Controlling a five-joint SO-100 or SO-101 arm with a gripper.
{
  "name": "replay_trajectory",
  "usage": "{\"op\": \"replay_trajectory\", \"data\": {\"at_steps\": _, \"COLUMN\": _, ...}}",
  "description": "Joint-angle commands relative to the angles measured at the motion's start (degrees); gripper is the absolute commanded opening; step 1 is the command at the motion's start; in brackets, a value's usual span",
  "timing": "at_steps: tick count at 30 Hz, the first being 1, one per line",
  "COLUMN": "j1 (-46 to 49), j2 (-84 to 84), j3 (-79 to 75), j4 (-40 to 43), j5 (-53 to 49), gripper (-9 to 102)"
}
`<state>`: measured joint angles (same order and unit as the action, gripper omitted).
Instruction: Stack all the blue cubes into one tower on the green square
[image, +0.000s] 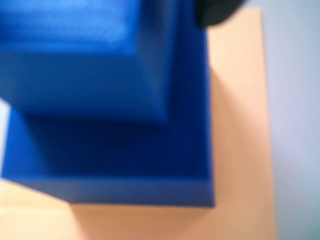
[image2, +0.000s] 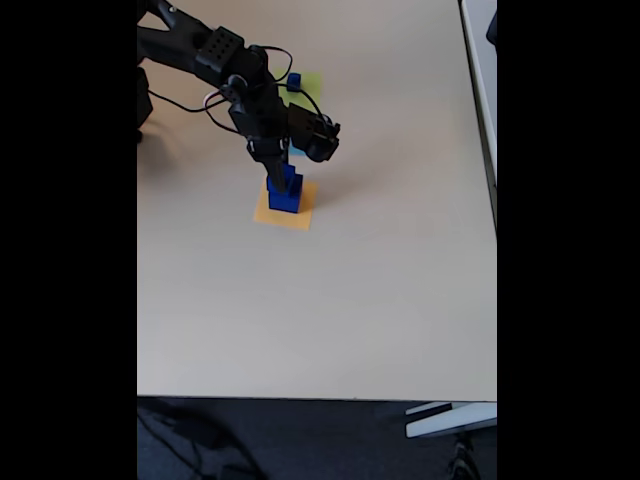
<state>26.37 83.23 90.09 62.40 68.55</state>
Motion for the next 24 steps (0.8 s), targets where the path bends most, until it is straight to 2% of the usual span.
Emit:
{"op": "replay_trajectory", "data": {"at_steps": 1, "j1": 0.1, "j2": 4.1, "j3": -3.0, "j4": -0.9, "j5": -0.4, "gripper": 21}}
{"op": "replay_trajectory", "data": {"at_steps": 11, "j1": -0.4, "j2": 4.7, "j3": -1.6, "j4": -1.5, "j5": -0.3, "gripper": 7}}
{"op": "replay_trajectory", "data": {"at_steps": 16, "j1": -1.8, "j2": 5.3, "j3": -2.5, "j4": -1.1, "j5": 0.1, "gripper": 7}}
{"op": "replay_trajectory", "data": {"at_steps": 24, "j1": -7.2, "j2": 4.7, "j3": -10.1, "j4": 6.2, "j5": 6.0, "gripper": 8}}
